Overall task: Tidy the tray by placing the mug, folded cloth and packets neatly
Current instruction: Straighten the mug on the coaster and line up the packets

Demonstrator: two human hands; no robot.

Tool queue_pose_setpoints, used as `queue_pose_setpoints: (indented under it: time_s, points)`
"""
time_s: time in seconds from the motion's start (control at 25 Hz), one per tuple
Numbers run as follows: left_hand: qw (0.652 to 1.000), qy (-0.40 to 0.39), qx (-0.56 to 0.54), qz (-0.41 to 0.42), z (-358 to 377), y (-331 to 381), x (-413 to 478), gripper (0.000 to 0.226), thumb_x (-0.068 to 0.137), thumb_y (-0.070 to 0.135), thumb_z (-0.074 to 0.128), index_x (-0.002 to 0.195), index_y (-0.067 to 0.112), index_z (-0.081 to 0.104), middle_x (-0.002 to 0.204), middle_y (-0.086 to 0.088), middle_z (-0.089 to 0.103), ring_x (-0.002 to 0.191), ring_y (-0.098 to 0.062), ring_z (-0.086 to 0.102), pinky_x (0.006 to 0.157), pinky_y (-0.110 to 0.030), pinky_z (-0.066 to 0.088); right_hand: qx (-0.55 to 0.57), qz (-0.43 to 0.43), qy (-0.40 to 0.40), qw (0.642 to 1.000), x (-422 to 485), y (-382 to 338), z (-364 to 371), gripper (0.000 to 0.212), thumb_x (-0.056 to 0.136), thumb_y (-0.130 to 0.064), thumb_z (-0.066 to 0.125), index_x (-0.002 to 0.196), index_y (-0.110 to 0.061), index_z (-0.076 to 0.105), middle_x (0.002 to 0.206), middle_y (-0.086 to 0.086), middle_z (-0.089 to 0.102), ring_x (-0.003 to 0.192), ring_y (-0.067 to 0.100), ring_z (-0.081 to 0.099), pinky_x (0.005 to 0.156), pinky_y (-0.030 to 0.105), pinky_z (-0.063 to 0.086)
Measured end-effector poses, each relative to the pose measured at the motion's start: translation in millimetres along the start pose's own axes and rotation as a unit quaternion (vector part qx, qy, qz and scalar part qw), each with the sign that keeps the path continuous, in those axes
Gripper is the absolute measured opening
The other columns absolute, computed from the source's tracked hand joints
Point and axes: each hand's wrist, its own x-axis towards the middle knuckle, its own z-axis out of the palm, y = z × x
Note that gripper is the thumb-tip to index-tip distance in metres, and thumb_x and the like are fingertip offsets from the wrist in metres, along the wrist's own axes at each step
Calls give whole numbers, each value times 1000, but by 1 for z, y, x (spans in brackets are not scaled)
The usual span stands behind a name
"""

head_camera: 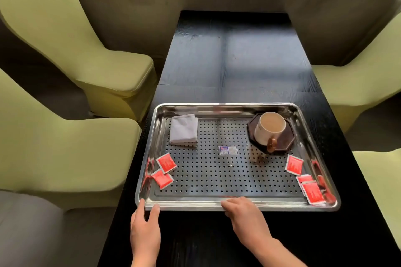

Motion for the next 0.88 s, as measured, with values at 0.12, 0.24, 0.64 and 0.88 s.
queue_pose_setpoints:
  time_s: [0.12,0.24,0.64,0.88]
  points:
    - [1000,-13,11,-13,-16,-11,-6,56,96,35,58,149,23,43,150,-7,42,133,-30,43,111,-50,36,1,24,-8,1000,-20,-10,8,15,93,-16,49,97,-24,62,108,-15,69,100,12,56,83,25,45]
    - [999,-35,28,-7,-30,-21,-11,54,96,30,60,147,22,45,149,-7,44,134,-29,44,111,-49,36,-3,44,-16,999,-32,-18,12,15,94,-18,50,99,-24,63,111,-17,68,104,12,57,85,24,46]
    - [948,8,261,184,-45,3,-3,41,87,20,67,127,15,62,130,-6,53,122,-25,43,100,-42,42,119,118,-3,986,-42,-5,-19,43,97,-34,60,139,-23,56,137,-11,57,132,10,48,111,27,36]
    - [890,-27,373,259,0,50,33,46,91,26,55,135,16,56,134,-7,53,118,-24,45,98,-39,45,34,262,45,964,-48,105,-74,49,92,-26,68,137,-11,58,143,10,56,132,33,48,112,47,34]
